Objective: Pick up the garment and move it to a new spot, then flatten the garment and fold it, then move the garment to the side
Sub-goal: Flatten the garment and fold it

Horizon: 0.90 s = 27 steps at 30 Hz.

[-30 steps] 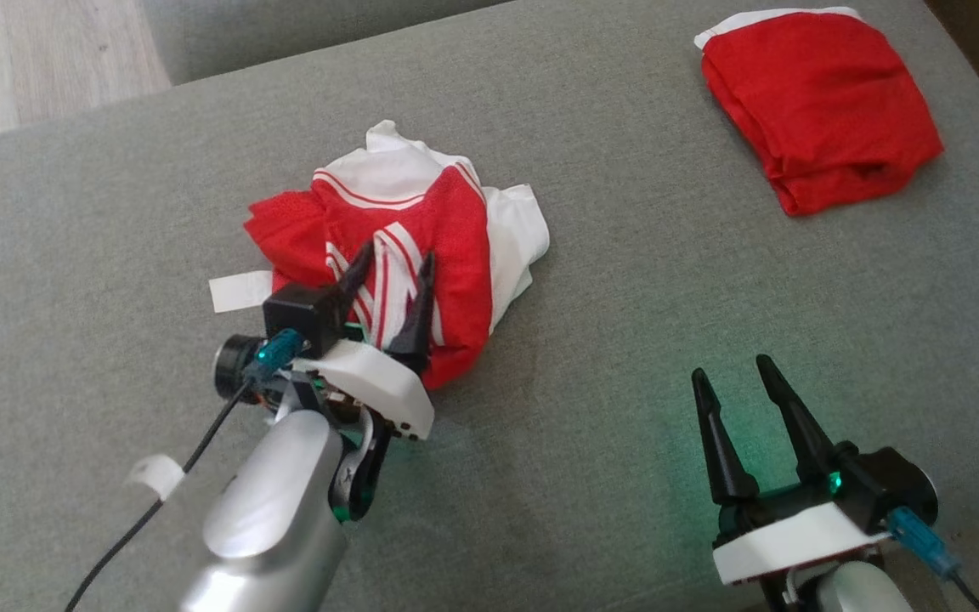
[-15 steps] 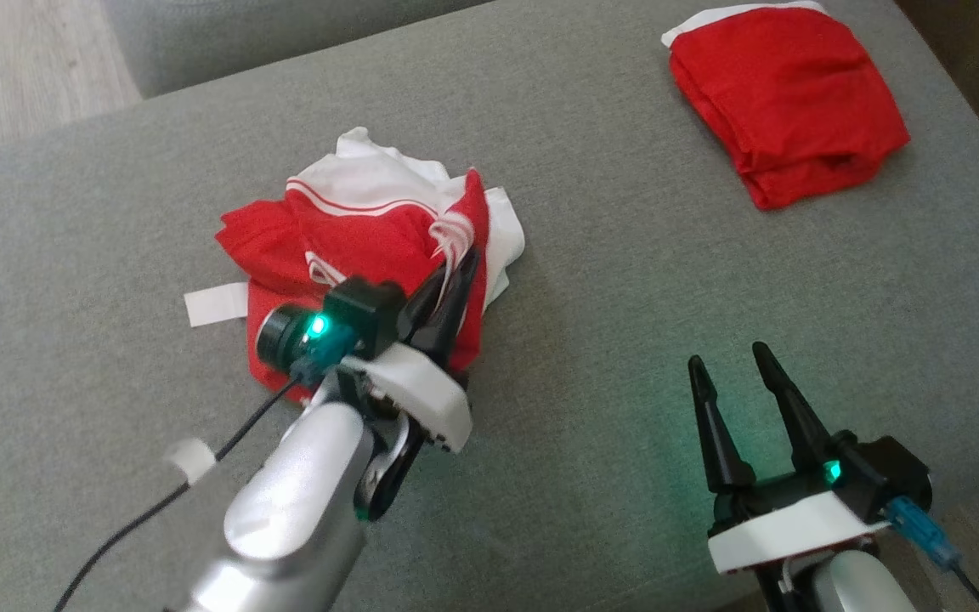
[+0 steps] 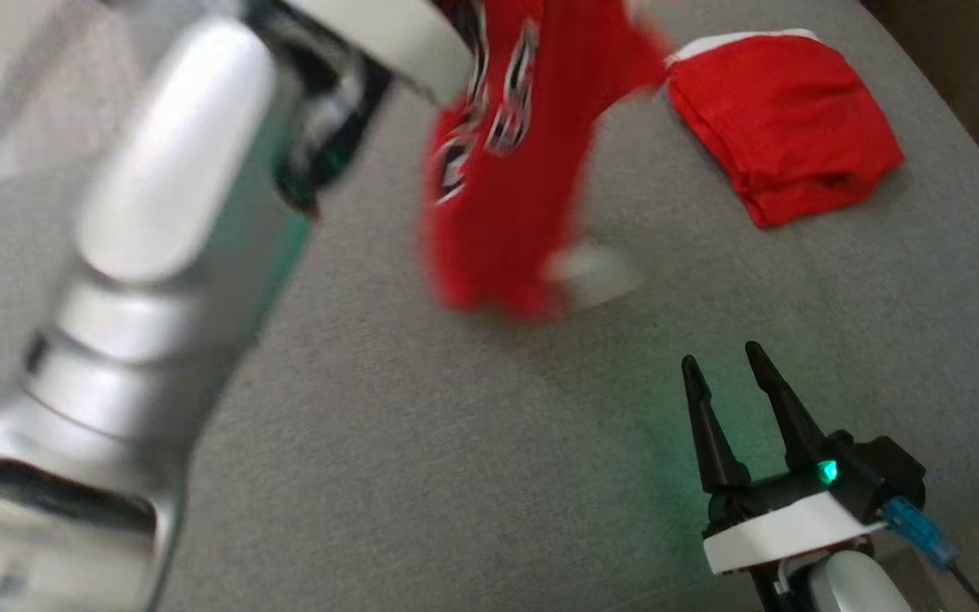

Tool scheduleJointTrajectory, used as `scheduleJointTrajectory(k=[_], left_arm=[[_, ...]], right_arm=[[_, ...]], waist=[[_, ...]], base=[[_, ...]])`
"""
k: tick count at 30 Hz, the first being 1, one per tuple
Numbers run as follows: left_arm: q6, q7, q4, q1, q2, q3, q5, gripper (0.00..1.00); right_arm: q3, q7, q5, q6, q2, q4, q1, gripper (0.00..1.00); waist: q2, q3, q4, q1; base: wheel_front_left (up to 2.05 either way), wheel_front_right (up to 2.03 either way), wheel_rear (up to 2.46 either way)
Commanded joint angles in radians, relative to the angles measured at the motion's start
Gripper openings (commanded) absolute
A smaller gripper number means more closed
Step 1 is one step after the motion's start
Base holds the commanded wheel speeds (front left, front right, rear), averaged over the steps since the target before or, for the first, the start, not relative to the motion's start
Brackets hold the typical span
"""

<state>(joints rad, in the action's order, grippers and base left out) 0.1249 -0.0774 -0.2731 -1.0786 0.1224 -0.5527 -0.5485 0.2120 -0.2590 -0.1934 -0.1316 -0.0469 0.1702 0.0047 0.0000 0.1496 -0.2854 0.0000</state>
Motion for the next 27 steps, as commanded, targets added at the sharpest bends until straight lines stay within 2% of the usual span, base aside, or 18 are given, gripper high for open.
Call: scheduleJointTrajectory(k=[1, 4, 7, 13, 17, 20, 21, 22, 23, 24, 27], left_arm=[[0.005, 0.005, 0.025, -0.039, 0.040, 0.045, -0.007, 0.00], [0.005, 0.006, 0.005, -0.067, 0.069, 0.089, -0.052, 0.00], [-0.008, 0.002, 0.000, 0.013, 0.110, 0.127, -0.091, 0.00], [-0.066, 0.052, 0.039, 0.452, 0.176, 0.177, -0.181, 0.00], [-0.091, 0.142, 0.032, 0.726, 0.168, 0.194, -0.223, 0.00], [-0.099, 0.195, 0.020, 0.847, 0.141, 0.193, -0.243, 0.00], [-0.102, 0.206, 0.017, 0.874, 0.131, 0.191, -0.248, 0.17], [-0.106, 0.215, 0.015, 0.894, 0.125, 0.190, -0.251, 0.82], [-0.114, 0.223, 0.014, 0.907, 0.123, 0.191, -0.249, 1.00], [-0.121, 0.231, 0.016, 0.914, 0.127, 0.192, -0.241, 1.00], [-0.159, 0.260, 0.068, 0.876, 0.193, 0.202, -0.157, 1.00]], right_arm=[[0.019, -0.003, 0.000, 0.001, -0.003, -0.032, -0.023, 1.00], [0.013, -0.003, 0.009, 0.001, -0.003, -0.032, -0.017, 1.00], [0.008, -0.003, 0.013, 0.001, -0.003, -0.035, -0.013, 1.00], [-0.011, -0.003, 0.024, 0.001, -0.003, -0.043, -0.003, 1.00], [-0.028, -0.003, 0.035, 0.001, -0.003, -0.047, -0.004, 1.00], [-0.034, -0.003, 0.043, 0.001, -0.003, -0.046, -0.003, 1.00], [-0.036, -0.003, 0.045, 0.001, -0.003, -0.046, -0.002, 1.00], [-0.037, -0.003, 0.047, 0.001, -0.003, -0.045, -0.001, 1.00], [-0.037, -0.003, 0.049, 0.001, -0.003, -0.045, -0.001, 1.00], [-0.035, -0.003, 0.051, 0.001, -0.003, -0.044, -0.001, 1.00], [-0.032, -0.003, 0.057, 0.001, -0.003, -0.045, -0.008, 1.00]], waist=[[0.0000, -0.013, 0.018, 0.0000], [0.0000, -0.029, 0.052, 0.0000], [0.0000, -0.039, 0.088, 0.0000], [0.0000, -0.021, 0.151, 0.0000], [0.0000, 0.006, 0.185, 0.0000], [0.0000, 0.014, 0.207, 0.0000], [0.0000, 0.015, 0.214, 0.0000], [0.0000, 0.016, 0.220, 0.0000], [0.0000, 0.017, 0.225, 0.0000], [0.0000, 0.018, 0.228, 0.0000], [0.0000, 0.031, 0.233, 0.0000]], base=[[0.00, 0.00, 0.00], [0.00, 0.00, 0.00], [0.00, 0.00, 0.00], [0.00, 0.00, 0.00], [0.00, 0.00, 0.00], [0.00, 0.00, 0.00], [0.00, 0.00, 0.00], [0.00, 0.00, 0.00], [0.00, 0.00, 0.00], [0.00, 0.00, 0.00], [0.00, 0.00, 0.00]])
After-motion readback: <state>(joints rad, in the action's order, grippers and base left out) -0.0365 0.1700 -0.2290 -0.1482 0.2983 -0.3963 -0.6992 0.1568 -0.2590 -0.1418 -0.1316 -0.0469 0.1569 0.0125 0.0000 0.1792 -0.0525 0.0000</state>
